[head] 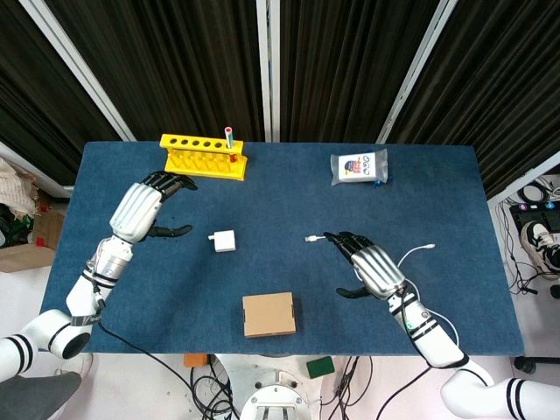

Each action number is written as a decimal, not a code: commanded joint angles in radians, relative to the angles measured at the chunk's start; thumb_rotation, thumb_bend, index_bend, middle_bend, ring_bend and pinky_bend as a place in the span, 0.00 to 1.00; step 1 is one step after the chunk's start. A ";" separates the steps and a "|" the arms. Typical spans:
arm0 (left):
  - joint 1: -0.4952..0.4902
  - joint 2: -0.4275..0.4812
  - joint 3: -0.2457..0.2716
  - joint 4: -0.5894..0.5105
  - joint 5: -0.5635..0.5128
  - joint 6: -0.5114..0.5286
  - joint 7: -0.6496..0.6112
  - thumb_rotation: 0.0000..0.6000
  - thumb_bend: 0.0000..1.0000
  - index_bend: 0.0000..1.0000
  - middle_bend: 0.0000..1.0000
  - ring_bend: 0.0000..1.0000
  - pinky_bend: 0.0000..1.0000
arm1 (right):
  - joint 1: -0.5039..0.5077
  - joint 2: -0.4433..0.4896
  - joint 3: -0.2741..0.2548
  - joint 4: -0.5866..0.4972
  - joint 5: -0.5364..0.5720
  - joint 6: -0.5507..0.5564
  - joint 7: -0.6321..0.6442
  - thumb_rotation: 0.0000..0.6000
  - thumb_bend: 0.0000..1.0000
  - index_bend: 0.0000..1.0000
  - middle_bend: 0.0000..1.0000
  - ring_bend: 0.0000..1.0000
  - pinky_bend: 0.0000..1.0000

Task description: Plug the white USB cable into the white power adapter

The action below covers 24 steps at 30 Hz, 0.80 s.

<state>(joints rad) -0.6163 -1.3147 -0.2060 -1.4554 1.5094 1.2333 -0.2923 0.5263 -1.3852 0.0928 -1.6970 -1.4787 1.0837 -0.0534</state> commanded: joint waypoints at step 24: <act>-0.042 -0.211 0.076 0.123 -0.270 -0.232 0.479 1.00 0.08 0.27 0.19 0.22 0.27 | -0.169 0.172 -0.022 -0.010 -0.077 0.285 0.169 1.00 0.17 0.15 0.24 0.13 0.24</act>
<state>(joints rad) -0.6510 -1.5021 -0.1366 -1.3526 1.2496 1.0129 0.1730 0.3600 -1.2145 0.0707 -1.7058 -1.5528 1.3654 0.1119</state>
